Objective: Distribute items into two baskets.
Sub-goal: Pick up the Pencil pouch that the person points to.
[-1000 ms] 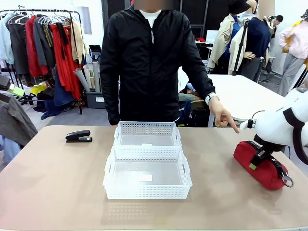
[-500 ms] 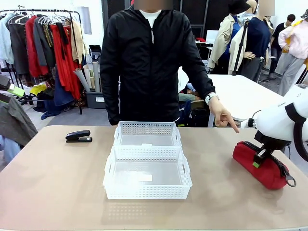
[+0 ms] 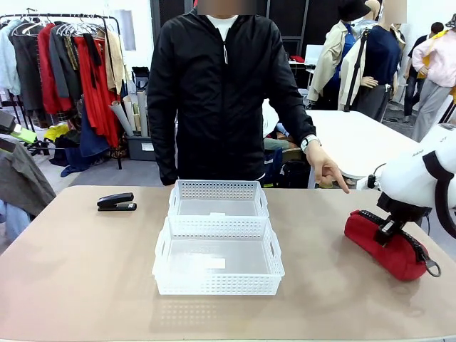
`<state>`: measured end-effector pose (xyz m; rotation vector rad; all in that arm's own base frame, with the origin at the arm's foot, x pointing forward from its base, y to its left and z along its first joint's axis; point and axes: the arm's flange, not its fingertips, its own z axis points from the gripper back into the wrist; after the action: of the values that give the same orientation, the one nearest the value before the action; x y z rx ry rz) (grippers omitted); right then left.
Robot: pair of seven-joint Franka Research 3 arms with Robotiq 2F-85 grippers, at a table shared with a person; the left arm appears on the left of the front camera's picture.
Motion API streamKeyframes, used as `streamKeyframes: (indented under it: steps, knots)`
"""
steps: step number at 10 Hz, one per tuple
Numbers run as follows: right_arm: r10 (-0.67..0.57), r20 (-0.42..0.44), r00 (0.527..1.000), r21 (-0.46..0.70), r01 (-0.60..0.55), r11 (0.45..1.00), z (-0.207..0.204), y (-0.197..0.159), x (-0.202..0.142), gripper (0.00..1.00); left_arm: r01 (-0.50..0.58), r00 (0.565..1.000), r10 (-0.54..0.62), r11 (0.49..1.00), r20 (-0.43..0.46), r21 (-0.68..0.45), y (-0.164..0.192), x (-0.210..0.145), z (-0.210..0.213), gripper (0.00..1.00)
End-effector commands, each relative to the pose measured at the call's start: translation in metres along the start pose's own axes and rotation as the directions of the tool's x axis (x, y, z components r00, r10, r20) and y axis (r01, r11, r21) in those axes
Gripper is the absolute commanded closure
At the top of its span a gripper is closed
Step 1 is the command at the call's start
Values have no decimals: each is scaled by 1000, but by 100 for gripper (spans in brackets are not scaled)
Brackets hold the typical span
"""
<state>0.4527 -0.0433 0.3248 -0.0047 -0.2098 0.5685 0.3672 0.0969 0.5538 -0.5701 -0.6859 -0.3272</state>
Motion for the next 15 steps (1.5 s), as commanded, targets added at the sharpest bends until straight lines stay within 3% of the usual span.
streamKeyframes:
  steps: [1, 4, 6, 8, 12, 15]
  knots:
    - [1, 6, 1000, -7, -1, 1000, -1, 0, 1, 100, 1, 1000, -1, 1000, 2, -4, -1, 0, 0, 0]
    - [0, 0, 1000, 0, 0, 1000, 0, 0, 0, 100, 1, 1000, -1, 1000, 2, -4, -1, 0, 0, 0]
    - [186, -27, 982, -20, -186, 982, 28, 8, 30, 100, 1, 1000, -1, 1000, 2, -4, -1, 0, 0, 0]
    - [295, 10, 956, -5, -295, 956, 57, 8, 49, 100, 1, 1000, -1, 1000, 2, -4, -1, 0, 0, 0]
    - [466, 112, 878, -21, -467, 884, 131, 11, 64, 100, 1, 1000, -1, 1000, 2, -4, -1, 0, 0, 0]
    - [574, 161, 803, 65, -589, 806, 184, 22, 60, 100, 1, 1000, -1, 1000, 2, -4, -1, 0, 0, 0]
